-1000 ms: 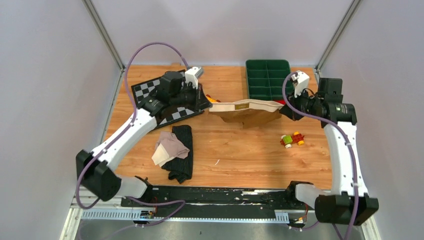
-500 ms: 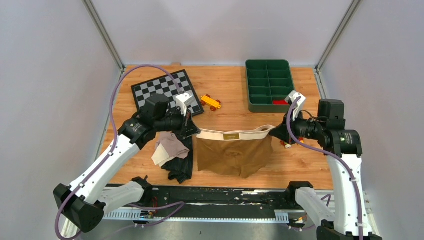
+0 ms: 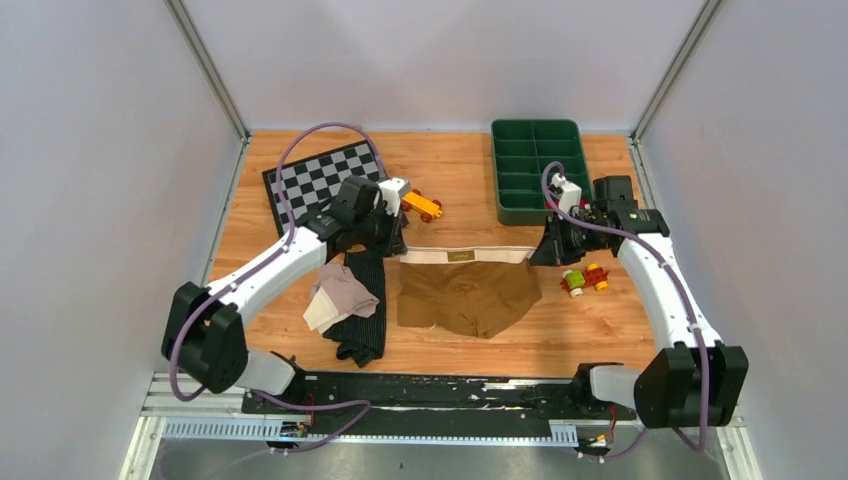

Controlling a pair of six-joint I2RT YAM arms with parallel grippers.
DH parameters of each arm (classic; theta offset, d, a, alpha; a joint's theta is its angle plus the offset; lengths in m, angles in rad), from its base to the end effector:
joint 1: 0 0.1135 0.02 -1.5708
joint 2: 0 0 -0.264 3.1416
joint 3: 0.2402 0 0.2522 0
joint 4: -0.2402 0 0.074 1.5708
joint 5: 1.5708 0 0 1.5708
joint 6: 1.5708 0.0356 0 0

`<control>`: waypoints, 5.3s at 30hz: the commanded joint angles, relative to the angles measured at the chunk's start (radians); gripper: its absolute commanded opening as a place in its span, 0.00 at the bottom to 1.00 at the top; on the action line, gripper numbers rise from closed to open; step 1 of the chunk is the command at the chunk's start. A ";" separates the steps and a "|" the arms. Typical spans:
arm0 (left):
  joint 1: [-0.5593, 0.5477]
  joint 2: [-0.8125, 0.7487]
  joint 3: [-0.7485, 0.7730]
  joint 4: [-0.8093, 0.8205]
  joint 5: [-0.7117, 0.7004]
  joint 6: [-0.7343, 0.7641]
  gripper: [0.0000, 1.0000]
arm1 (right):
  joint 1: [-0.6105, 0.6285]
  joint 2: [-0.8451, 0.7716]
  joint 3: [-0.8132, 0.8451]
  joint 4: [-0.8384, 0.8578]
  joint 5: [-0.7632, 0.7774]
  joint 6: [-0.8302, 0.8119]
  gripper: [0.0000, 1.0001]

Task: Roll the underwear
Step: Flatten out the underwear at the center of the board.

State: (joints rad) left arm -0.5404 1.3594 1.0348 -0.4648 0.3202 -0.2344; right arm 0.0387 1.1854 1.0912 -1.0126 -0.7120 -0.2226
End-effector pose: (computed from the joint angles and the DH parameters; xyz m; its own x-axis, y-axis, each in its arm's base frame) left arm 0.2445 -0.1597 0.2738 -0.7497 0.1927 -0.6331 0.5185 0.7656 -0.3809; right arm 0.2144 0.0316 0.3045 -0.8006 -0.1982 -0.5655 -0.5108 0.7192 0.4711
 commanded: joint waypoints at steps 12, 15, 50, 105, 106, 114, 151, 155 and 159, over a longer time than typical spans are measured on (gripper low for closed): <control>0.005 -0.155 0.137 0.089 0.135 0.021 0.00 | 0.014 -0.166 0.079 0.054 0.103 0.027 0.00; 0.005 -0.228 0.083 0.055 0.181 0.021 0.00 | 0.015 -0.264 0.027 0.022 0.063 0.000 0.00; 0.085 0.327 0.197 0.142 0.130 -0.027 0.49 | -0.157 0.325 -0.014 0.197 0.201 -0.002 0.41; 0.102 0.236 0.063 0.086 0.231 -0.019 0.45 | 0.093 0.345 0.116 -0.090 0.228 -0.369 0.11; 0.102 0.241 0.061 0.041 0.266 0.000 0.46 | 0.093 0.351 0.131 -0.067 0.225 -0.345 0.11; 0.102 0.349 0.098 -0.223 0.359 0.141 0.38 | 0.092 0.497 0.144 0.182 0.345 -0.243 0.00; 0.104 0.569 0.278 0.182 0.372 -0.017 0.25 | 0.093 0.550 0.043 0.394 0.539 -0.230 0.00; 0.106 0.646 0.286 0.250 0.272 -0.075 0.17 | 0.093 0.581 0.039 0.400 0.541 -0.231 0.00; 0.109 0.674 0.272 0.237 0.158 -0.034 0.18 | 0.094 0.589 0.034 0.410 0.526 -0.216 0.00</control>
State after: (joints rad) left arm -0.4377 2.0228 1.3037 -0.2829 0.5720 -0.2642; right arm 0.1341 1.7664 1.1278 -0.6479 -0.1856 -0.4599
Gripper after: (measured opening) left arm 0.170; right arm 0.007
